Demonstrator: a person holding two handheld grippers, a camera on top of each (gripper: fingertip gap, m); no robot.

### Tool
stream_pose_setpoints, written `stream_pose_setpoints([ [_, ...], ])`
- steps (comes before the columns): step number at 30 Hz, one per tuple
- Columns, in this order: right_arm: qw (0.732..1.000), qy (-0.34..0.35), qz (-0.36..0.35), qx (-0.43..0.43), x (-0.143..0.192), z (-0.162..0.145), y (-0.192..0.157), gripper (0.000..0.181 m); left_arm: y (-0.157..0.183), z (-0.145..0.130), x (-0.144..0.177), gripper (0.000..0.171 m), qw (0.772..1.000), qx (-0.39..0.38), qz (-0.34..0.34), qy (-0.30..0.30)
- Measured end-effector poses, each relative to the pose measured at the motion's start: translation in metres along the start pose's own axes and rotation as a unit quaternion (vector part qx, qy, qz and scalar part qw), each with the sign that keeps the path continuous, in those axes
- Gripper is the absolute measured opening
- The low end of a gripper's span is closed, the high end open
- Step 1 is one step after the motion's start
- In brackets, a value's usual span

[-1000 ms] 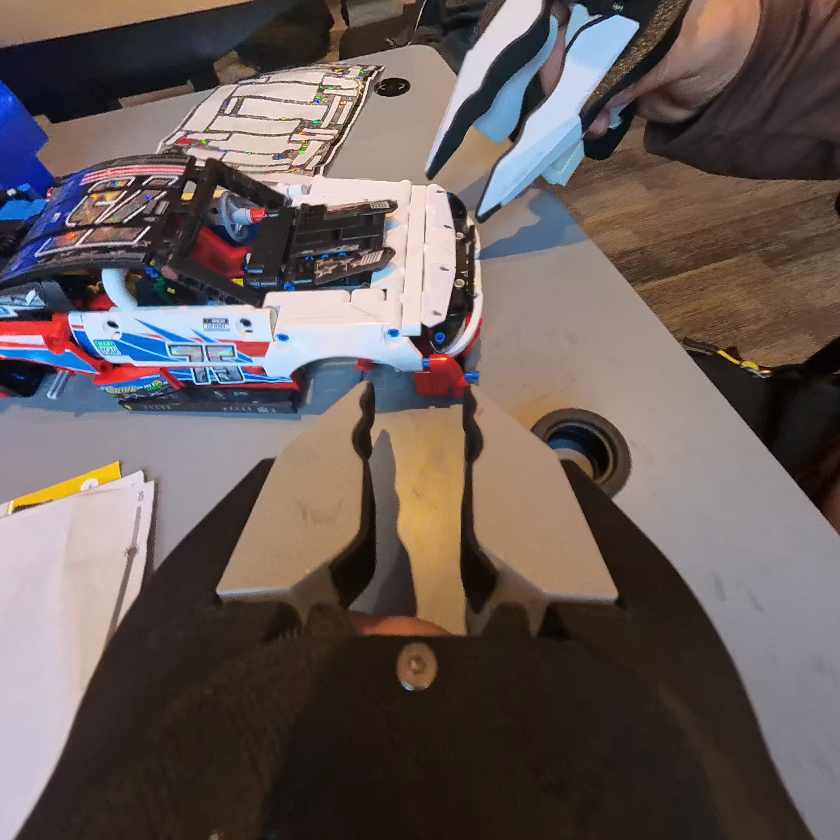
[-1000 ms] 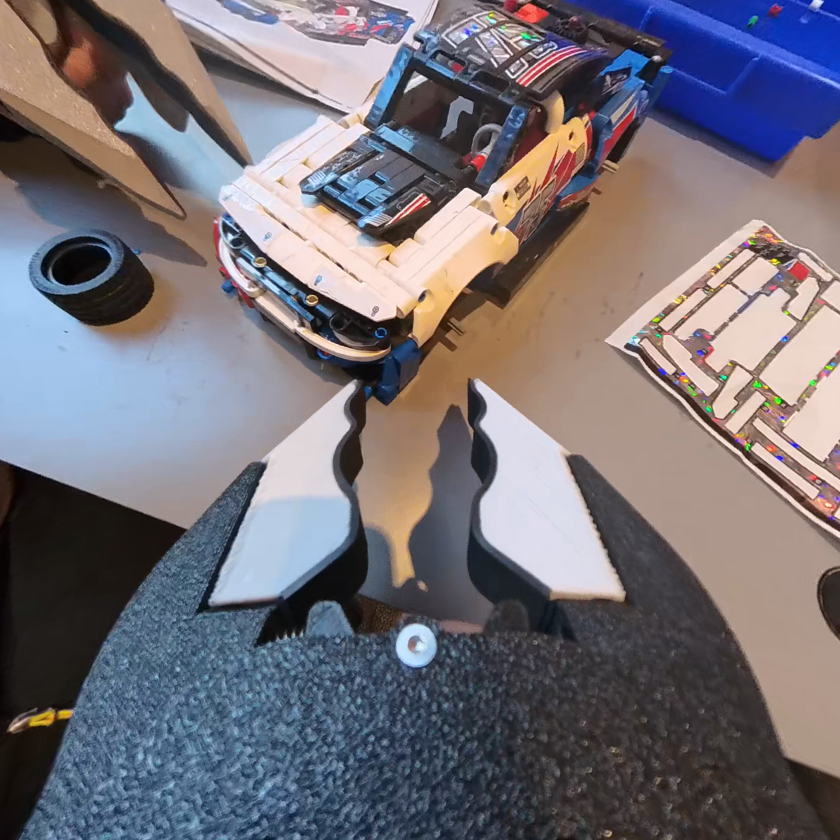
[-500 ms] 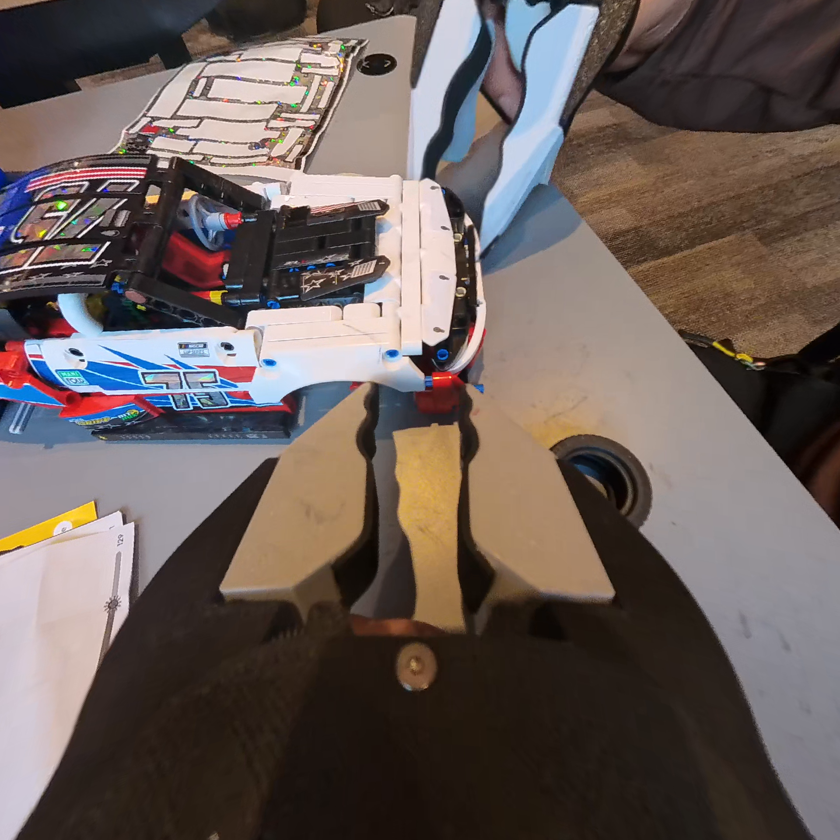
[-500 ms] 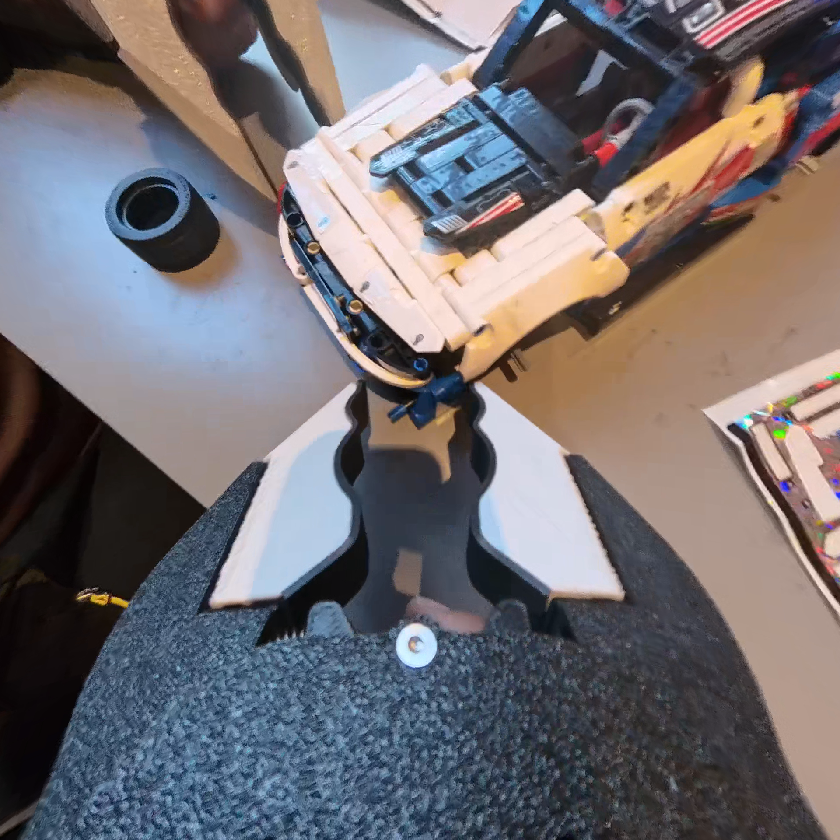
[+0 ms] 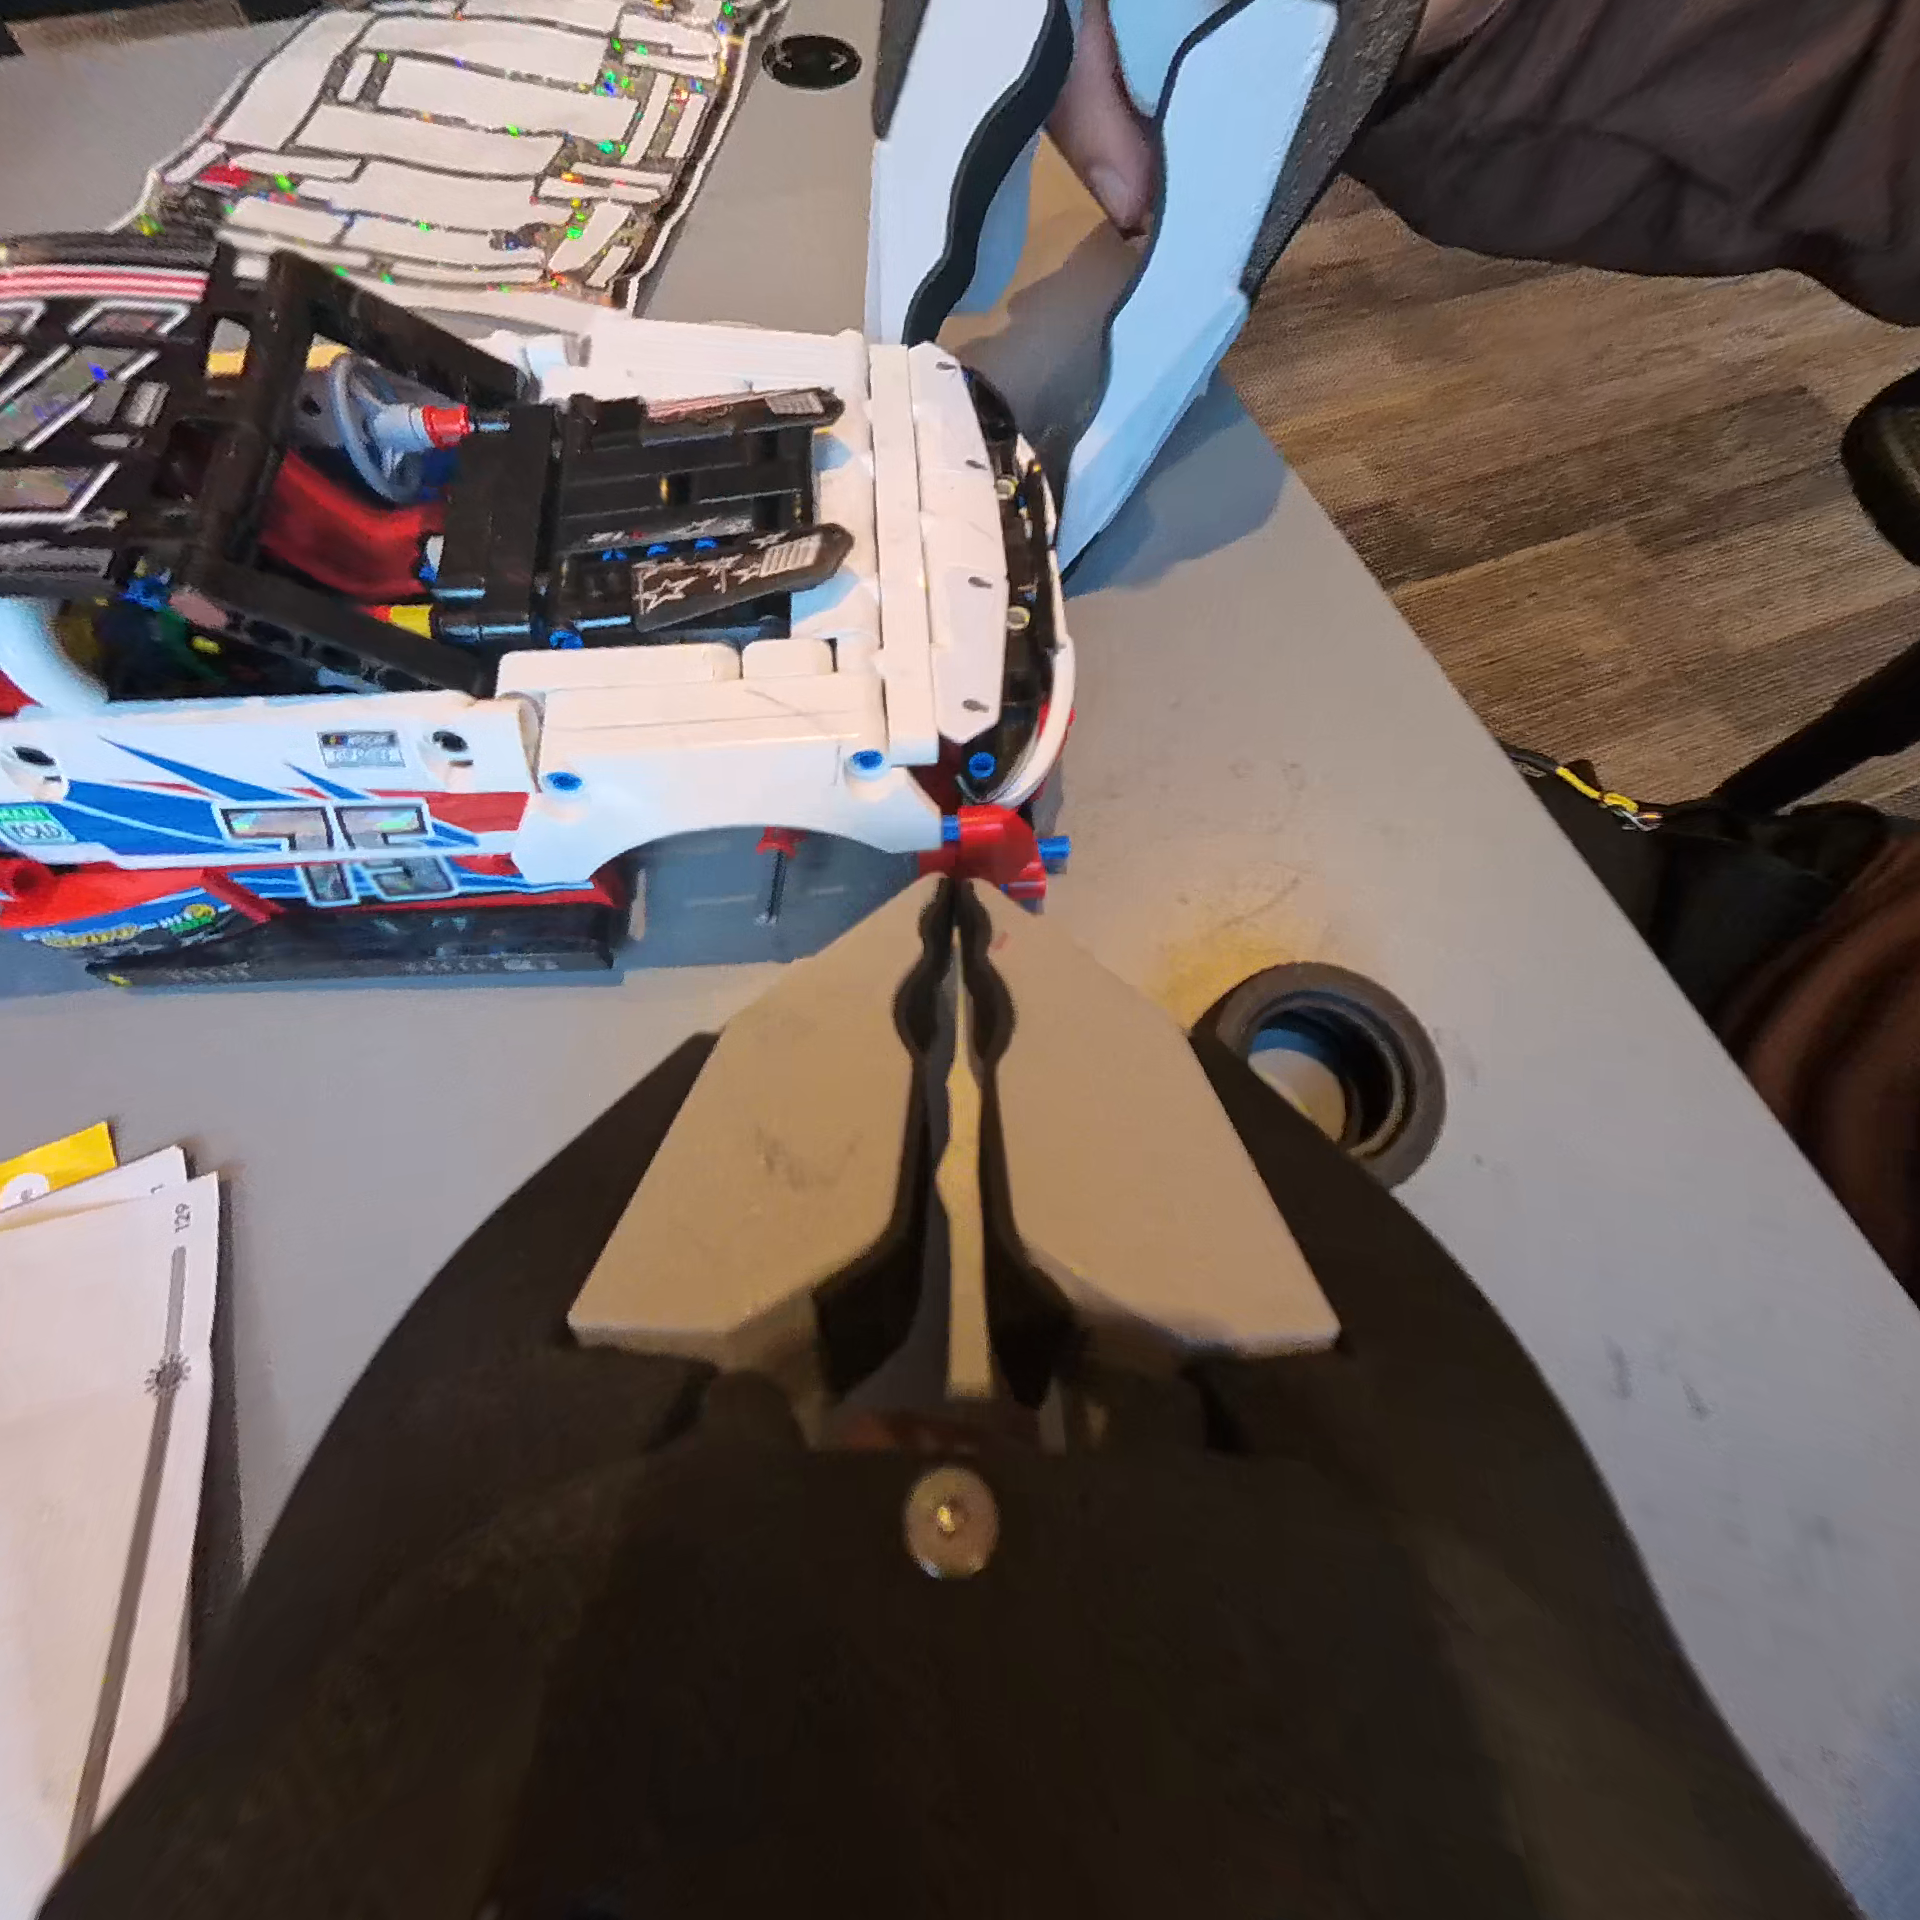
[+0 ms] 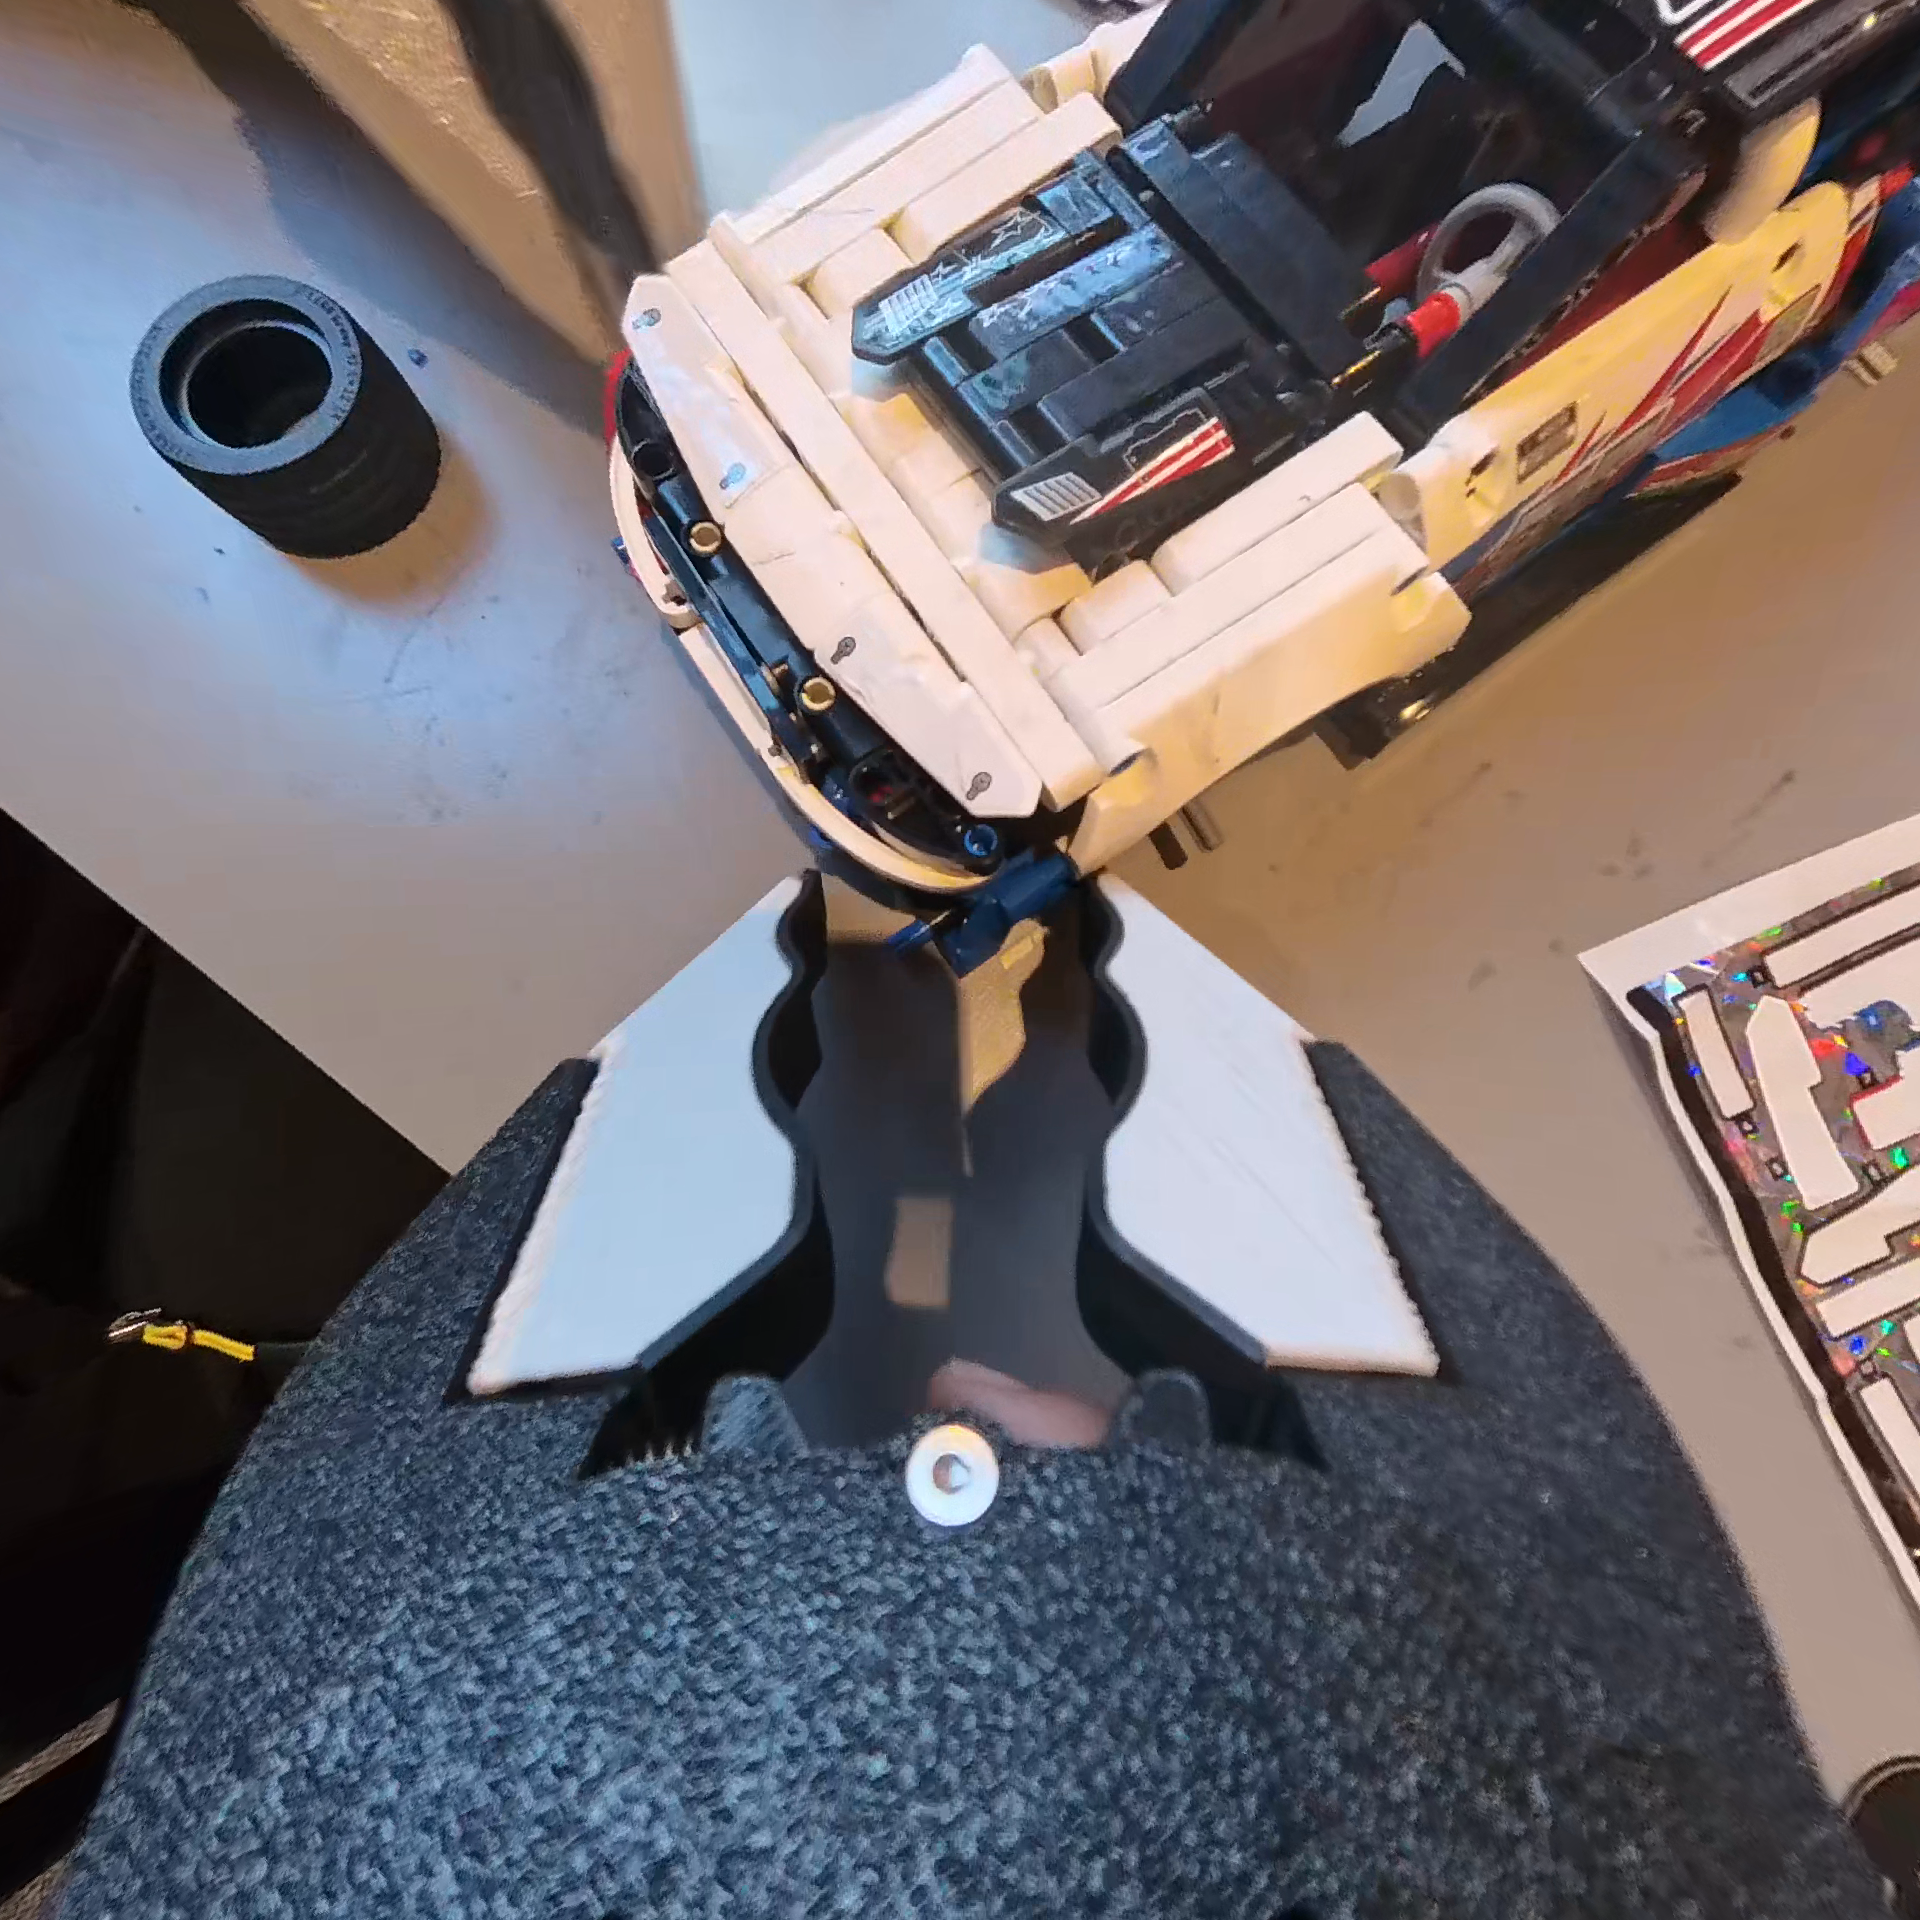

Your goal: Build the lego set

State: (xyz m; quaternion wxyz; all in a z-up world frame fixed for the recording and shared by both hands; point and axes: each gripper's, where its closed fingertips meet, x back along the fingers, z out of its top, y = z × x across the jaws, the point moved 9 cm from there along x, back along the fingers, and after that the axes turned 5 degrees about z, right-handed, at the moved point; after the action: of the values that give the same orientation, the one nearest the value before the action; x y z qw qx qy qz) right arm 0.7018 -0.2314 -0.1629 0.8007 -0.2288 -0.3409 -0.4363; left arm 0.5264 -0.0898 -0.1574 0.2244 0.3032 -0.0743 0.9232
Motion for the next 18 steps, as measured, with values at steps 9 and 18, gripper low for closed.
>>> stream_pose_setpoints([
  [9, 0.998, 0.056, 0.030, -0.024, 0.011, -0.004, 0.018, 0.055, -0.006, 0.006, -0.001, 0.038, 0.998, 0.049, -0.019, 0.031],
  [18, 0.993, 0.020, 0.118, 0.006, -0.004, 0.004, 0.023, 0.048, -0.009, 0.007, -0.004, 0.031, 0.997, 0.077, -0.012, 0.028],
])
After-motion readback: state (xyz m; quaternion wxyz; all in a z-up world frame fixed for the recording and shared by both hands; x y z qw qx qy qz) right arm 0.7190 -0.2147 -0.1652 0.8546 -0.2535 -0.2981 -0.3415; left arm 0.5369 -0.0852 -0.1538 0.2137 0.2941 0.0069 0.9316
